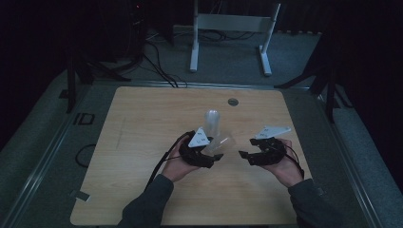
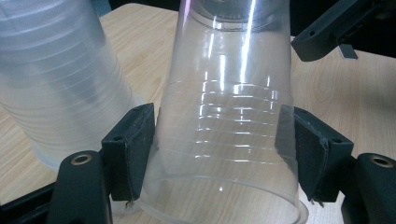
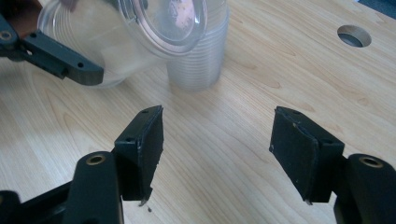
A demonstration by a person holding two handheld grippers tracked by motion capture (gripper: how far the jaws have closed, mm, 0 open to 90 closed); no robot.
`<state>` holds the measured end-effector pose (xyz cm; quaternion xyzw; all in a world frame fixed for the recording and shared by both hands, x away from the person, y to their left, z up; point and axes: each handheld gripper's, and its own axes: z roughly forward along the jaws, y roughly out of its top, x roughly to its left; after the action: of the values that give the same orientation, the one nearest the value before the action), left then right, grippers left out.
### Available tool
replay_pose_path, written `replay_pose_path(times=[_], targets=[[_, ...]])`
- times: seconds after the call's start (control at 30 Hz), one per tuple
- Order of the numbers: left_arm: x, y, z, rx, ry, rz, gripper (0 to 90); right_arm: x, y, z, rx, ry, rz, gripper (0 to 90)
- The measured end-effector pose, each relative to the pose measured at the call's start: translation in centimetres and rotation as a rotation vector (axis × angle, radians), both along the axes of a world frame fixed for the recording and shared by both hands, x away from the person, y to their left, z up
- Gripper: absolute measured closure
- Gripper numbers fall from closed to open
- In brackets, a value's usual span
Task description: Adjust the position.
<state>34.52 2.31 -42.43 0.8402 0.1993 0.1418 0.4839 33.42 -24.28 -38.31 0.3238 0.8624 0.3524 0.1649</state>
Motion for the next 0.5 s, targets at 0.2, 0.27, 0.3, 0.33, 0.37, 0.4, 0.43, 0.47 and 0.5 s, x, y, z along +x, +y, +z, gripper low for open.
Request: replay_pose_path(times=[0.2,0.27,0.3,0.33,0.37,0.4,0.43,0.47,0.5], targets=[[-0.1,0.1,-0.1,0.013,-0.008,0.003,29.5,0.2,0.7,0.3,-0.086,0.002,0.054,35.5],[-0.1,0.1,-0.2,0.018,-0.010,0.000,29.6,0.3,0.9,0.5,-0.105,0.009,0.071,35.6],[-0.2,0.1,-0.2,0.022,-0.011,-0.002,29.6,0.3,1.1,0.5,-0.114,0.010,0.077,35.7],[-0.2,0.1,-0.2,0.022,-0.011,-0.002,29.6,0.4,1.1,0.6,-0.120,0.013,0.083,35.7],[-0.2,0.1,-0.3,0.025,-0.014,-0.004,29.6,0.4,1.1,0.6,-0.120,0.013,0.083,35.7],[-0.2,0.1,-0.3,0.029,-0.015,-0.004,29.6,0.5,1.2,0.7,-0.127,0.017,0.090,35.7],[-0.3,0.1,-0.3,0.031,-0.016,-0.004,29.6,0.6,1.4,0.7,-0.133,0.019,0.095,35.7],[-0.3,0.1,-0.3,0.034,-0.017,-0.005,29.6,0.6,1.4,0.8,-0.139,0.019,0.101,35.7],[-0.3,0.2,-0.3,0.036,-0.017,-0.006,29.6,0.7,1.5,0.8,-0.144,0.020,0.107,35.7]])
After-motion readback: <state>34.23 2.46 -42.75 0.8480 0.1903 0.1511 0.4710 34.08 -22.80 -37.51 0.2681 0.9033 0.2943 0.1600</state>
